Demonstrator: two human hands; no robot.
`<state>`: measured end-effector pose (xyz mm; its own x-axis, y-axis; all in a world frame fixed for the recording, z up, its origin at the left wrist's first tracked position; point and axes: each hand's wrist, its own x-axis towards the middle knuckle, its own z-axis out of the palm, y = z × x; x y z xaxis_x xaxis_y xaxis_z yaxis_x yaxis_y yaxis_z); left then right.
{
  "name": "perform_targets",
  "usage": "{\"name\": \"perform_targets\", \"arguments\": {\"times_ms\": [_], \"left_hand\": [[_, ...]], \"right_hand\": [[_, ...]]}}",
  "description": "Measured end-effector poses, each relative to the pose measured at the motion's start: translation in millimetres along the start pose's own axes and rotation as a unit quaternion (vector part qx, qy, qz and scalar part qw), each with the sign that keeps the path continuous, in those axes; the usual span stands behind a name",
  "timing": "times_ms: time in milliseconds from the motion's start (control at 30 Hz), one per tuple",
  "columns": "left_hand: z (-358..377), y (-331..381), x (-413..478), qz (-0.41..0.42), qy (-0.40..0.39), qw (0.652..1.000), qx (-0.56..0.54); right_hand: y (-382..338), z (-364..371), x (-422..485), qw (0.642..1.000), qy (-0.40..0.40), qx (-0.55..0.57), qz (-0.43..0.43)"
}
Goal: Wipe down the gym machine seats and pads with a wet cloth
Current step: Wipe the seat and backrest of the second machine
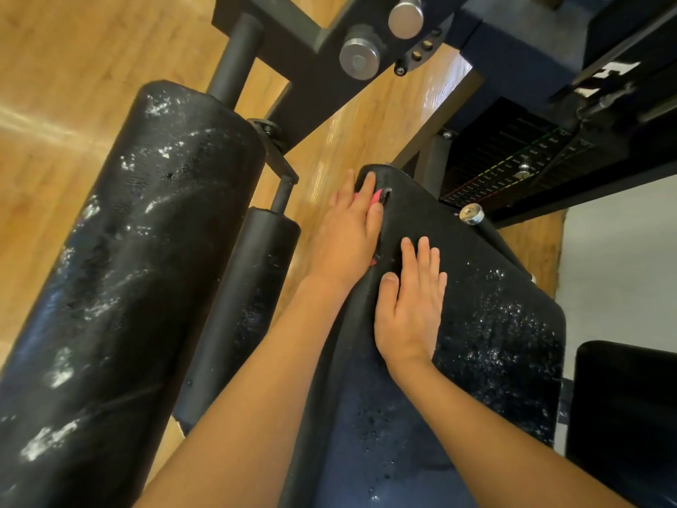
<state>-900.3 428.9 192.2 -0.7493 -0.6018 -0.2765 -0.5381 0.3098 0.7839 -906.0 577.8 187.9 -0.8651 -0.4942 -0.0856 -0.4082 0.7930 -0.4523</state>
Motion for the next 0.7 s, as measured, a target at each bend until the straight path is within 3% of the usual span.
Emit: {"name": "perform_targets", "arguments": {"times_ms": [233,533,700], "left_hand": [[-4,7,36,0.003,-0.009,0.997,-0.081],[4,-43,-95,0.038,-0.003,0.997,-0.067],[5,-41,-106,0.024,0.002,0.999,-0.031]], "right_hand": [[-1,0,0,1.000,0.005,0.003,0.000],[-2,-2,0,1.000,0.003,0.007,-0.002],[-1,-3,0,1.000,0.005,0.005,-0.007]]}}
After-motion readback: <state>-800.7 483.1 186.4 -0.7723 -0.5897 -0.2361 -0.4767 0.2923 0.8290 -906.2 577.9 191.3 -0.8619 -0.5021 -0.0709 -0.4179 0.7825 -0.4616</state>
